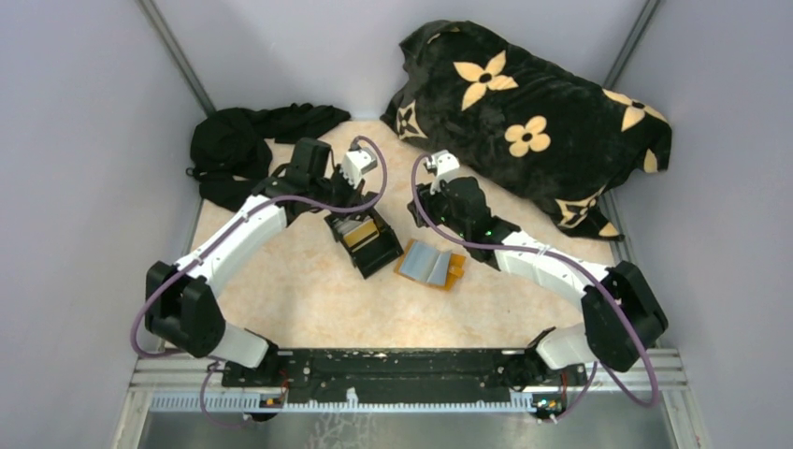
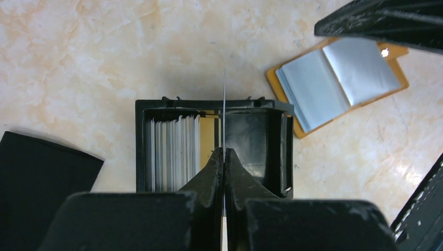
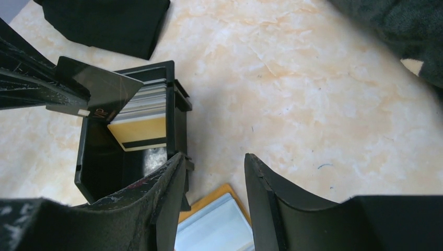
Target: Take the credit cards out of the card holder
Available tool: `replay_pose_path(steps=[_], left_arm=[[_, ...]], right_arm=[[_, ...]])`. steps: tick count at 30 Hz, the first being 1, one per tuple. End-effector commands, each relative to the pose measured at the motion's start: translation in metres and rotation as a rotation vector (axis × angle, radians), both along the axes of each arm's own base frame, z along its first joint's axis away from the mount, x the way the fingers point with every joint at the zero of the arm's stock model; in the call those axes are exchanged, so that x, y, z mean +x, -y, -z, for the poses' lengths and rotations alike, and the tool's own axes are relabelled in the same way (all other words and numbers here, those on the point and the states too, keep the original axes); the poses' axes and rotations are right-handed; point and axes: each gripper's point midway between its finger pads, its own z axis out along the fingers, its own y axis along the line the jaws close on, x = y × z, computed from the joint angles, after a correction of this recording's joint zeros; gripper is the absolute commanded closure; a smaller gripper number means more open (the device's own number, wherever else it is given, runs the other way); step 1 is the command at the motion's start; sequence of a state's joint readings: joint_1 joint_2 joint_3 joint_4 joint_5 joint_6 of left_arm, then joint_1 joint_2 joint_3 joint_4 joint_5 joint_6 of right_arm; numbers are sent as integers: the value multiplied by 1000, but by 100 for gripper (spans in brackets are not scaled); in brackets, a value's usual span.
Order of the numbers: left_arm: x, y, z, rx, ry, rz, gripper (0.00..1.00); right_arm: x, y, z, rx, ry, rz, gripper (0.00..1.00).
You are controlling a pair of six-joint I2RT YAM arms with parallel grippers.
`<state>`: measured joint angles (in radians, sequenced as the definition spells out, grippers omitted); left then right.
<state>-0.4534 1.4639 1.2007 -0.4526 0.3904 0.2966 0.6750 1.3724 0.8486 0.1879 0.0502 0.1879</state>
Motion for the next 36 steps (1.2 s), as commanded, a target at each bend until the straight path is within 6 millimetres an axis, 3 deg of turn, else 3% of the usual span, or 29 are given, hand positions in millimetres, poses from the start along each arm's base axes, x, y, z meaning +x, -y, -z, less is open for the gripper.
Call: replay_pose_path(steps=[1,12,18,26,36], left_arm=[[-11,-10,15,117,-27,120,100],[-12,-25,70,270,-178,129,100],[-10,-24,76,283,-223,125,100],[-10,-27,92,337,-297,101,100],[-11,-17,100,333,-326,124,99]], right_arm=[[-2,4,-26,46,44,2,54],[-4,10,-5,-1,10,-16,54],[-2,9,8,0,-12,-15,54],[1,9,10,-7,-10,-12,54],[4,11,18,-17,-18,-4,54]])
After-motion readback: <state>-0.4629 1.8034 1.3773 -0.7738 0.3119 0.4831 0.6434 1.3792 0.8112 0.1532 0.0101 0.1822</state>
